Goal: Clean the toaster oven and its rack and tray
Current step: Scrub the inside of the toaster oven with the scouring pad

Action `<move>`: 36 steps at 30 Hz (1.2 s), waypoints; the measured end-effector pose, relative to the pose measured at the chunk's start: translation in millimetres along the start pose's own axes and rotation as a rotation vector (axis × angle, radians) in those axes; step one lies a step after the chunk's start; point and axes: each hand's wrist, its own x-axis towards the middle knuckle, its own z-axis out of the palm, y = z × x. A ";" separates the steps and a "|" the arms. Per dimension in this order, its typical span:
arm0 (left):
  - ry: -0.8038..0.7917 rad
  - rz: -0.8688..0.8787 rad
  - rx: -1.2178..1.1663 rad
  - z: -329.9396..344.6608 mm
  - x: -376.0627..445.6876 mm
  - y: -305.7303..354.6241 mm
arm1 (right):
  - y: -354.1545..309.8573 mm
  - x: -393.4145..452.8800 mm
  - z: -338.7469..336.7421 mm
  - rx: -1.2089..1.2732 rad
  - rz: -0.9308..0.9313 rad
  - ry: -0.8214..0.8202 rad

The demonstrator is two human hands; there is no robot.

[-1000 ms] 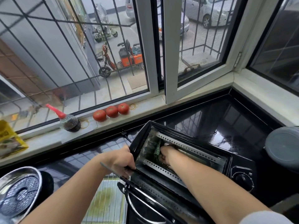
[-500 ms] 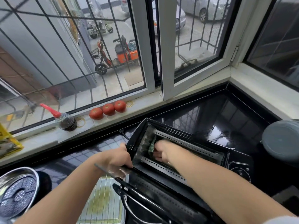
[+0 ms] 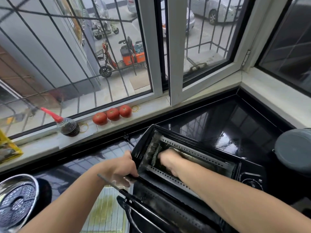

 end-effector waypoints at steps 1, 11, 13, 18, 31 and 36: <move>0.012 0.006 0.007 -0.6 0.4 0.5 | -5.6 -8.6 -3.5 -0.035 -0.061 -0.025; 0.011 0.003 0.013 -0.6 6.5 -5.9 | -5.3 -15.7 -1.6 -0.323 0.009 -0.194; -0.004 0.004 0.037 -1.5 6.6 -5.1 | 0.3 4.3 -5.9 -0.232 0.068 -0.160; -0.006 -0.007 0.004 -2.9 6.5 -3.6 | 5.6 22.5 -5.2 0.051 0.181 -0.144; -0.004 0.000 0.051 -1.2 7.4 -5.9 | -23.2 -61.2 -4.5 0.073 -0.223 -0.074; 0.031 -0.007 0.076 -1.4 5.5 -3.2 | -7.5 -16.3 3.2 0.007 0.017 -0.120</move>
